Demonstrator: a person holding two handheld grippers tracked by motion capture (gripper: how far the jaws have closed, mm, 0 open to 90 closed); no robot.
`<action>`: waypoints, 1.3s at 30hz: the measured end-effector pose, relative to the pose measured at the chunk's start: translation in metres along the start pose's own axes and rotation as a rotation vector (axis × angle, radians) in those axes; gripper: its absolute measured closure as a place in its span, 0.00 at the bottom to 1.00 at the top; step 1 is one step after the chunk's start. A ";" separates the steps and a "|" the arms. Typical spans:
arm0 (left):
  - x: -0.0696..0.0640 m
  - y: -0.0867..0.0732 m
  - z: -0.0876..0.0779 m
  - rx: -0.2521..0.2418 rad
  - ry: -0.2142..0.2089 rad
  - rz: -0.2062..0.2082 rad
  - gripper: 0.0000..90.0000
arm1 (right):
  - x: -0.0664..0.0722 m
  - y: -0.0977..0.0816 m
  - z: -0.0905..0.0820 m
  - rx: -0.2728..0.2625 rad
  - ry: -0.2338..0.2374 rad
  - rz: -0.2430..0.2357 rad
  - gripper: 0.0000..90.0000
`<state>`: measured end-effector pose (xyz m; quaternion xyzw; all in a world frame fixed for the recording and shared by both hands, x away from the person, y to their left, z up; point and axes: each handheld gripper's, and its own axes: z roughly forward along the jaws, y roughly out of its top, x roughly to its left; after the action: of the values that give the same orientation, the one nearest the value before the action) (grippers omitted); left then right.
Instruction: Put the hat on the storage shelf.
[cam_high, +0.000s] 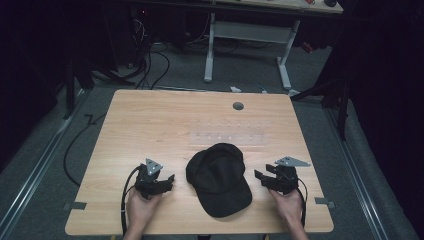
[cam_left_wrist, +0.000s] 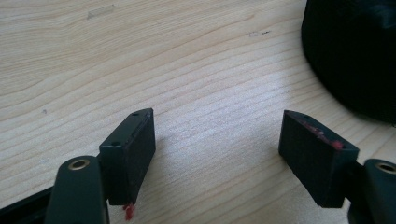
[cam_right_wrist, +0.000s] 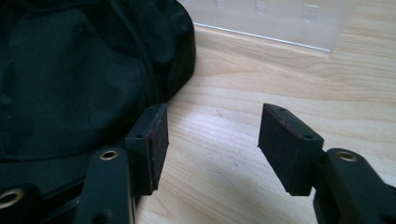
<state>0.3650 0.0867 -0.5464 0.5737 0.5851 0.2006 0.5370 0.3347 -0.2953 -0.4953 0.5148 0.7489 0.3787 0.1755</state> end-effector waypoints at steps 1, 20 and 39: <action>0.000 0.000 0.000 0.000 0.000 0.000 0.30 | 0.001 0.001 0.000 -0.007 0.003 0.000 0.47; 0.000 0.000 0.000 0.001 -0.001 0.000 0.30 | 0.025 0.035 0.012 -0.024 0.084 -0.072 0.52; 0.000 0.000 0.000 0.002 -0.001 0.001 0.30 | 0.036 0.053 0.030 -0.017 0.130 -0.125 0.58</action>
<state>0.3649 0.0869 -0.5464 0.5744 0.5848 0.2000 0.5367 0.3730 -0.2416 -0.4707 0.4400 0.7862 0.4057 0.1541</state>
